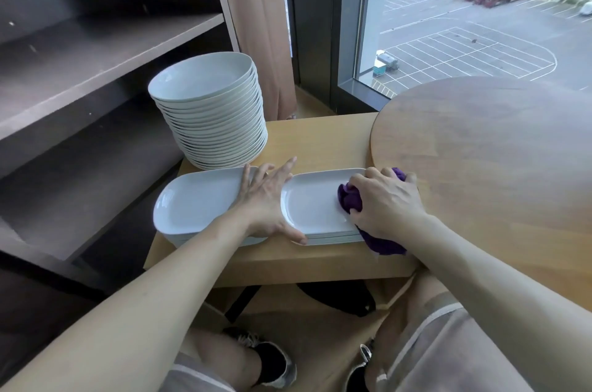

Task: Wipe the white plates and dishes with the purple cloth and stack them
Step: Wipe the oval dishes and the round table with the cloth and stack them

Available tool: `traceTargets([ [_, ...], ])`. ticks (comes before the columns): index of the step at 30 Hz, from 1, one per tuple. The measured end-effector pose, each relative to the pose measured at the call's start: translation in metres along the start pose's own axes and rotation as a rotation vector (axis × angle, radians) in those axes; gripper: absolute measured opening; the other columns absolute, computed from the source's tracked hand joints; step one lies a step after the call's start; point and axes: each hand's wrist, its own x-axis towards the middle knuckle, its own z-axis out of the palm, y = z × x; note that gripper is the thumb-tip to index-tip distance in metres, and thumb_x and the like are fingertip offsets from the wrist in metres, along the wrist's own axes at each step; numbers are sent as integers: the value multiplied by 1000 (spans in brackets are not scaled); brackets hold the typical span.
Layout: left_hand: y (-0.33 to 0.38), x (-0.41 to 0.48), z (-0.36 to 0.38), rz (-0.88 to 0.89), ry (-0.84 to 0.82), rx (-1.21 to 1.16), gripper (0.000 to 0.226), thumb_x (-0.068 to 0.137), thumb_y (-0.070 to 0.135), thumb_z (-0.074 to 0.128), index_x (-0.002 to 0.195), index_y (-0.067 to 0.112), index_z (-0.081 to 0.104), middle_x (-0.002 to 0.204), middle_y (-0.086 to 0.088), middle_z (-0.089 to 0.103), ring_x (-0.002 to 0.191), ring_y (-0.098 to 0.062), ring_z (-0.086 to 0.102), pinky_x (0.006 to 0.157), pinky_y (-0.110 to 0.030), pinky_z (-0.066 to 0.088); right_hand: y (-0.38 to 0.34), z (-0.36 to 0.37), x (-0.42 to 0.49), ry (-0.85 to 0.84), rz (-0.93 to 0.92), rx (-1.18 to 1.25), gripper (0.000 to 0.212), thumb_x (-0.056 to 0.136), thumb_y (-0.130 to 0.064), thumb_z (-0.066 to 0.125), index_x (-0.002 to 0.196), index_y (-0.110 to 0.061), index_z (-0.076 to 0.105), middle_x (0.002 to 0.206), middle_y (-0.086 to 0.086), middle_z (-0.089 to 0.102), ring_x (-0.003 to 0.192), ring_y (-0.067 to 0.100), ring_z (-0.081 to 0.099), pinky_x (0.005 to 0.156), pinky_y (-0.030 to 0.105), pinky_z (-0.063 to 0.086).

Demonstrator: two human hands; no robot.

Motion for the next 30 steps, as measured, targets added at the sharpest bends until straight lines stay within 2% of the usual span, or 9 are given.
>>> traceTargets([
  [2,-1,0,2,-2,-1,7,156,40,85,78,158,41,-15,157,18,39,152,-8,-2,123,-51,-17,2,-3,1,-18,117,50,37,88,-50,56,121,-34,53,120,-2,54,115,29,49,88,48,31],
  [5,-2,1,2,-6,-2,27,156,38,88,75,160,41,-10,158,17,37,152,-10,-1,123,-51,-13,-9,-1,2,-7,158,7,30,89,-43,55,117,-32,53,120,2,53,113,33,50,85,48,29],
  [9,-4,2,3,-16,-8,50,154,35,92,69,160,43,-6,161,12,32,152,-10,-2,124,-51,-11,-19,1,1,24,116,-35,25,91,-36,55,115,-30,56,120,1,56,113,32,50,93,52,34],
  [13,-4,1,4,-27,1,54,147,35,90,72,159,44,9,161,1,26,149,-6,-4,124,-51,-10,-19,3,-8,26,6,9,27,89,-41,55,113,-31,62,116,-2,58,115,30,51,93,50,32],
  [18,-4,1,4,-20,11,83,135,38,88,74,155,44,23,157,3,29,142,0,-4,124,-50,-14,-13,0,-24,89,34,146,36,88,-48,57,123,-37,60,118,-7,57,115,23,49,92,44,31],
  [22,-4,2,4,-31,1,90,138,34,91,70,155,46,21,157,3,29,146,-4,-2,124,-50,-12,-1,-2,-41,118,71,159,37,87,-47,58,123,-40,59,117,-9,59,111,21,50,84,39,25],
  [25,-1,1,1,-49,-17,96,140,33,90,71,155,46,20,157,3,28,142,-3,-3,124,-49,-10,6,-1,-50,128,111,181,37,87,-47,59,123,-40,60,117,-9,59,113,22,50,85,39,25],
  [27,4,2,-6,-78,-87,133,143,35,88,76,157,45,15,159,1,26,144,-5,-4,123,-49,-13,7,-2,-51,114,98,205,38,88,-48,59,125,-41,59,119,-10,58,114,22,50,87,39,27],
  [30,20,16,-20,-185,-280,238,160,37,81,86,162,37,-4,166,-3,21,154,-23,-5,122,-59,-13,9,-1,-47,88,23,214,38,90,-50,58,128,-42,58,123,-12,57,115,20,48,90,39,27],
])
